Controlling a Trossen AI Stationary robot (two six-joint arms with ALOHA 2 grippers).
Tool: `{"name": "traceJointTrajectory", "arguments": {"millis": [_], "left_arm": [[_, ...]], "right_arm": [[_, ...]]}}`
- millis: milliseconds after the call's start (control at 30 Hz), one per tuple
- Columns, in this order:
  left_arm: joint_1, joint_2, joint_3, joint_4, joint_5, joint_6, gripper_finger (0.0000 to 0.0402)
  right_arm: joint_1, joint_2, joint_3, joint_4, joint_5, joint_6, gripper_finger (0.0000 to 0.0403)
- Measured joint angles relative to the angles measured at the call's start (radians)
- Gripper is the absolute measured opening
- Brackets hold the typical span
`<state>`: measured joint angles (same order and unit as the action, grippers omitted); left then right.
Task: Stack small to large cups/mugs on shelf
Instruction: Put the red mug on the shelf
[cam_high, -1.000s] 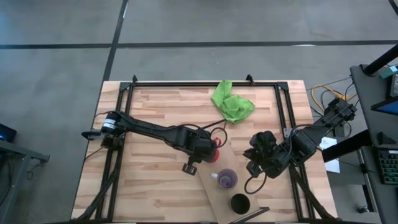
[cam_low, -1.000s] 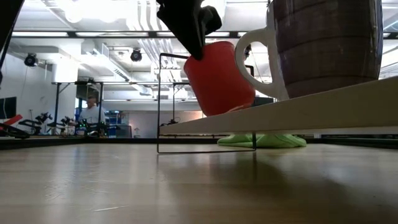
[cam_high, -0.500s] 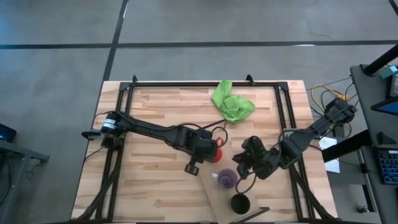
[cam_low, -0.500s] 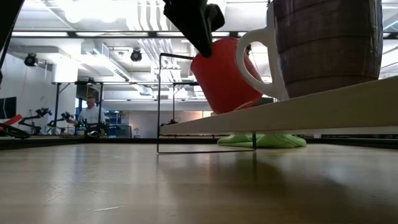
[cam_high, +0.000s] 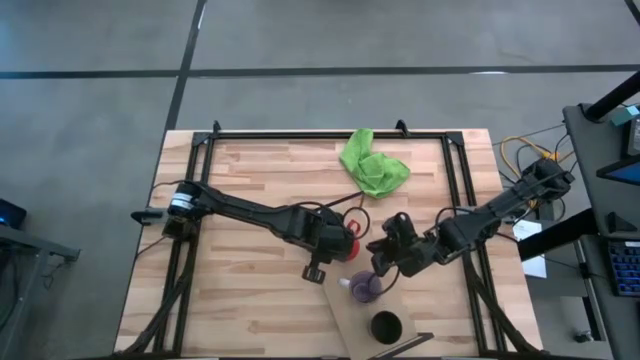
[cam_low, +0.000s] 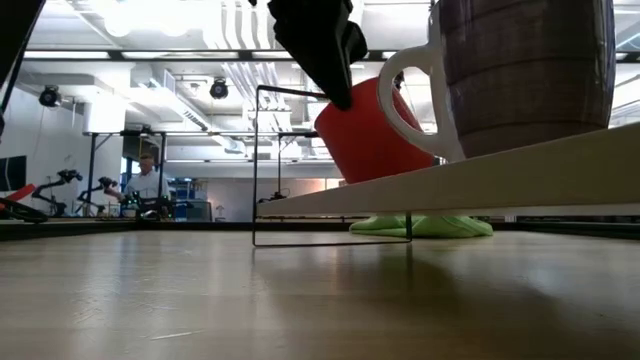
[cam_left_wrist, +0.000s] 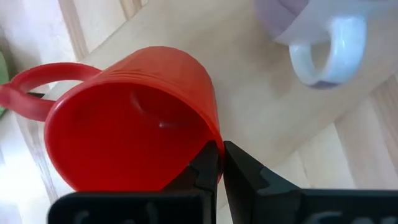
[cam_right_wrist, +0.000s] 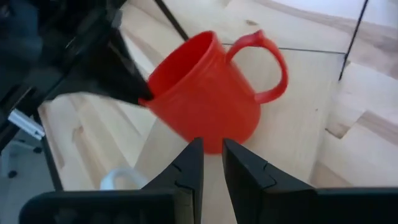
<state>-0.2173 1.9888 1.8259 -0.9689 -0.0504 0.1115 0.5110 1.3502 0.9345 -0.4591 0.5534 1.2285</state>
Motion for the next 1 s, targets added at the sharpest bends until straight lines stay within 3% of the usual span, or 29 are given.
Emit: {"name": "traceJointTrajectory", "arguments": {"millis": [433,667,1000], "left_arm": [[0.001,-0.004,0.013,0.003,0.0,-0.002,0.0039],[0.001,-0.005,0.014,0.078,-0.001,-0.003,0.0041],[-0.001,-0.024,0.014,0.062,-0.016,-0.049,0.0041]], "right_arm": [[-0.056,0.0,-0.005,0.002,-0.003,-0.049,0.0054],[-0.067,0.0,-0.005,0.002,-0.03,-0.053,0.0054],[-0.067,0.0,-0.006,-0.034,-0.07,-0.051,0.0054]]}}
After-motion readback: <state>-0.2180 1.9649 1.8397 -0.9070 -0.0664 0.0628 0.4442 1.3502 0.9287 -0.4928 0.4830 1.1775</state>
